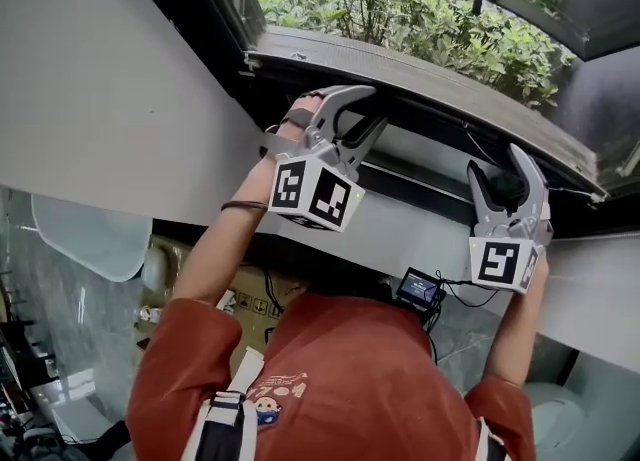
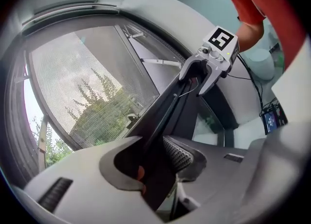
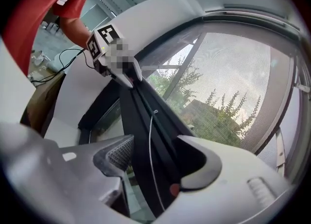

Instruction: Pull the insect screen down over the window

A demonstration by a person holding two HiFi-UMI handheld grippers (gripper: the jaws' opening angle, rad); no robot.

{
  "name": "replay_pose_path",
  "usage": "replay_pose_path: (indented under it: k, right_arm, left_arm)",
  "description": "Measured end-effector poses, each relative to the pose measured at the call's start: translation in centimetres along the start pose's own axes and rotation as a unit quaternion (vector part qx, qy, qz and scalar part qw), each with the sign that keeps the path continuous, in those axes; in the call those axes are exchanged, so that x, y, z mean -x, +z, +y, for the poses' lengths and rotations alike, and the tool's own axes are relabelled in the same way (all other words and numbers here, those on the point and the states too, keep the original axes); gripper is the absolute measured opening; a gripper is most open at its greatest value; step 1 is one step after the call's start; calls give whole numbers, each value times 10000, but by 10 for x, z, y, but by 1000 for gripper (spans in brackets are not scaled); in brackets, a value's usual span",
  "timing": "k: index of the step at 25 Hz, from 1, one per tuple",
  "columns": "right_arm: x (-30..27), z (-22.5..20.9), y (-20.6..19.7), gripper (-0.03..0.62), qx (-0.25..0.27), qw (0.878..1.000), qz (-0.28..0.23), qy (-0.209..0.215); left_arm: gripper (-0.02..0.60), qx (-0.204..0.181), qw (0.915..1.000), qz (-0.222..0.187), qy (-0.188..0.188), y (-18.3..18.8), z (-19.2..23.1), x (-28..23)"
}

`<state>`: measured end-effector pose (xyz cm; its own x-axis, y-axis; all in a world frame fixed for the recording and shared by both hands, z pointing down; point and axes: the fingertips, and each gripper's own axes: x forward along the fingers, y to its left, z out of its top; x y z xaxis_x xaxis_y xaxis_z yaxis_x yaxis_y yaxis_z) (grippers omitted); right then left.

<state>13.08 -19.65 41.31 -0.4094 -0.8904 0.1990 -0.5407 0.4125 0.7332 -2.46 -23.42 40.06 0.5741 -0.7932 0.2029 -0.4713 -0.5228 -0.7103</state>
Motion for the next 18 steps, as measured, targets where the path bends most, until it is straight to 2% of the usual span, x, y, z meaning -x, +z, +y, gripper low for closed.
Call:
replay_pose_path:
  k: [5,8,12,18]
  right_arm:
    - [8,-7,13,286,-440,9985,-305,-125]
    - [17,-12,24,285,-915,9936,-610,-269]
    - [32,-20,36,285,-1651,9792,-1078,-474]
    - [56,-26,32,285,-2455,9580,-1318,-680]
  left_arm:
    - [129,348,9990,-237,121,8,2,6]
    - [129,741,9959,-412,319,14,6,14]
    - [129,1430,9851,-716,625,25,8,27]
    - [129,2170,9668,-948,959,30,1,45]
